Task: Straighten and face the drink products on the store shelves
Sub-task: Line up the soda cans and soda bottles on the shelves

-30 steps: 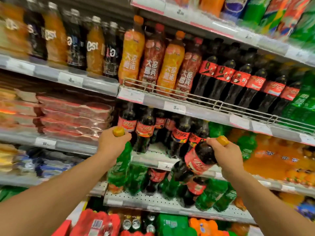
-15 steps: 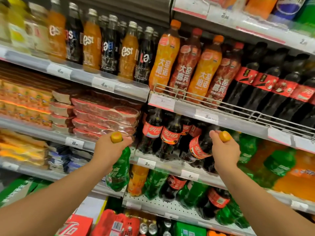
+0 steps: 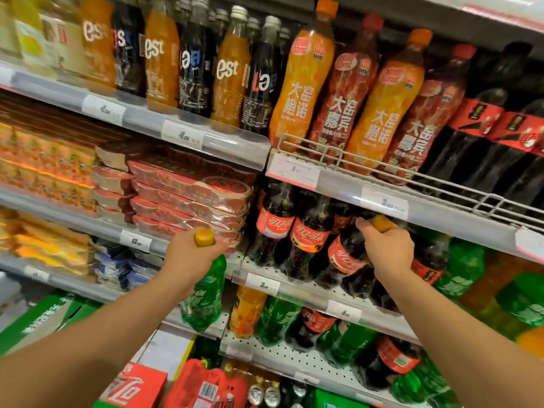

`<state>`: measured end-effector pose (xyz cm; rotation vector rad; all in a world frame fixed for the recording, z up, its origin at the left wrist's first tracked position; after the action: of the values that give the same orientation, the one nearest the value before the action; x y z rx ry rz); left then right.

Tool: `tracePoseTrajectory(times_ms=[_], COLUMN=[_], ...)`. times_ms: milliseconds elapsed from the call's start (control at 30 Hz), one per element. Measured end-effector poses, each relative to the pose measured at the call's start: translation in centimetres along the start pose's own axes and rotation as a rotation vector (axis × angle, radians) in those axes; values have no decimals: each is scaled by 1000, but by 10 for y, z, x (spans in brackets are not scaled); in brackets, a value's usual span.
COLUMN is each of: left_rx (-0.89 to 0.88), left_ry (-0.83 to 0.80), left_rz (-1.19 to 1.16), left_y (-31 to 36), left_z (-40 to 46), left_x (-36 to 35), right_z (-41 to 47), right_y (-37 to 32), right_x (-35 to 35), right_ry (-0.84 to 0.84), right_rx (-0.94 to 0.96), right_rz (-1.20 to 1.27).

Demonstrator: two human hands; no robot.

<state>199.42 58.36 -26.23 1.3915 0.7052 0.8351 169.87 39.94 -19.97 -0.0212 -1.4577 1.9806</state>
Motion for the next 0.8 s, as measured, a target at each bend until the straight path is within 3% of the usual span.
tracePoseTrajectory(times_ms=[267, 433, 600, 700, 800], left_rx=[23, 34, 66, 80, 84], left_ry=[-86, -109, -134, -139, -166], left_rz=[22, 12, 16, -1, -21], left_y=[-1, 0, 1, 3, 7], left_z=[1, -4, -7, -11, -14], left_x=[-12, -18, -24, -28, -32], right_z=[31, 29, 24, 12, -9], right_y=[-23, -16, -15, -10, -3], right_x=[-33, -34, -32, -22, 0], right_ry=[-154, -199, -198, -235, -145], right_rx=[138, 89, 101, 31, 84], right_rz=[-130, -436, -415, -242, -110])
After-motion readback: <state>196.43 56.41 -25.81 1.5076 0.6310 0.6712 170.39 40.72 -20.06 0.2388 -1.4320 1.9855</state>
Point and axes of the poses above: each hand's wrist, its own z-axis towards the middle knuckle, its own x-axis out of the back of the hand, y = z × x, the point moved 2 cm from there along z, towards the middle knuckle, and after that the axes turned 13 degrees about y, right-handed, at the moved point
